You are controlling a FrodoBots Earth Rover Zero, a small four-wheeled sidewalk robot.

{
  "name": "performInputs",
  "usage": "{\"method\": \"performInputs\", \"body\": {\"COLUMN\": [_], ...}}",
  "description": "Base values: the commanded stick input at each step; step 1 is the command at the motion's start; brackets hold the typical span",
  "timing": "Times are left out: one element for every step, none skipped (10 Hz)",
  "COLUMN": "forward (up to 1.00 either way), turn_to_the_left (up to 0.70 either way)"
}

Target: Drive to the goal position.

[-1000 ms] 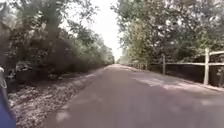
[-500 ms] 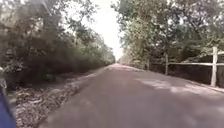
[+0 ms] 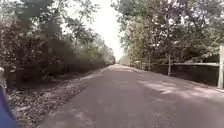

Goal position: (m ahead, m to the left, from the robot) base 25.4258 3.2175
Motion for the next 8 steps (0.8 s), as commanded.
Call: {"method": "performInputs", "body": {"forward": [0.7,0.7,0.7,0.7,0.7,0.7,0.7,0.7], "turn_to_the_left": [0.0,0.0,0.0,0.0,0.0,0.0,0.0,0.0]}}
